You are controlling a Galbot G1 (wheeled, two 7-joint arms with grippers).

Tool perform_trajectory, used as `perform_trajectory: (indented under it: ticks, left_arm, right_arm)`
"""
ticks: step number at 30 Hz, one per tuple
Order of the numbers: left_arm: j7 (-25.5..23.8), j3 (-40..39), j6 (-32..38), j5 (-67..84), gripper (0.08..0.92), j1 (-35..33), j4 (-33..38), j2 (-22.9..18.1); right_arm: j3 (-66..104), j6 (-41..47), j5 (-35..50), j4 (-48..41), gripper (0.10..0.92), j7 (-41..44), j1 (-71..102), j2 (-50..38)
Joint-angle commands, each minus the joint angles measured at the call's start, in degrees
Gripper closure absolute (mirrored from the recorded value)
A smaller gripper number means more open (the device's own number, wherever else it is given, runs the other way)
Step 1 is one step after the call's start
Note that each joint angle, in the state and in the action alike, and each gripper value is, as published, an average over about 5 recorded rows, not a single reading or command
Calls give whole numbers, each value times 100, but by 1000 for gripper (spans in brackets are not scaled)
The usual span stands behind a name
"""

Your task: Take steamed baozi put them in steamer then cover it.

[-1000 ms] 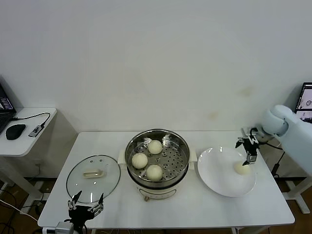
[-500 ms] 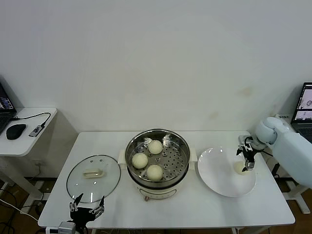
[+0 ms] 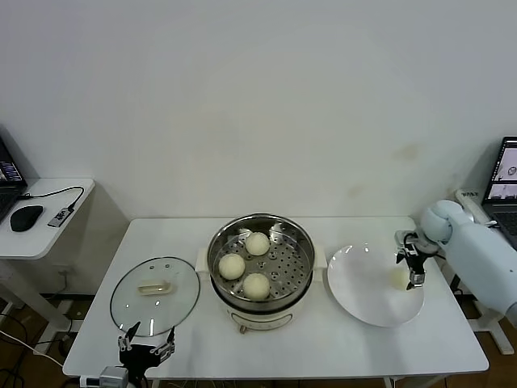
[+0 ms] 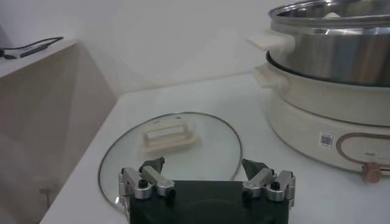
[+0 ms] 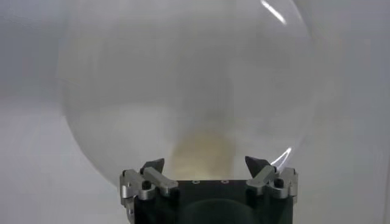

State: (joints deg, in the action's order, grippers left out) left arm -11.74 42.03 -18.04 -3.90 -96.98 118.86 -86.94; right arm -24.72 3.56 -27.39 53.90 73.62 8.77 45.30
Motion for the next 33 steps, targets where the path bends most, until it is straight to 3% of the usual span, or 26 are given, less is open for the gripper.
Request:
perform_trajectory:
  ticks: [1, 18, 33]
  left_arm:
    - [-5, 2, -5, -13, 177, -8, 26, 5]
    - [-6, 1, -4, -22, 177, -24, 26, -4]
    - [8, -15, 19, -19, 177, -7, -45, 2]
  right_arm:
    - [182, -79, -218, -278, 203, -90, 118, 157]
    - [235, -29, -173, -422, 214, -235, 116, 222]
    - [203, 126, 147, -253, 401, -66, -35, 113]
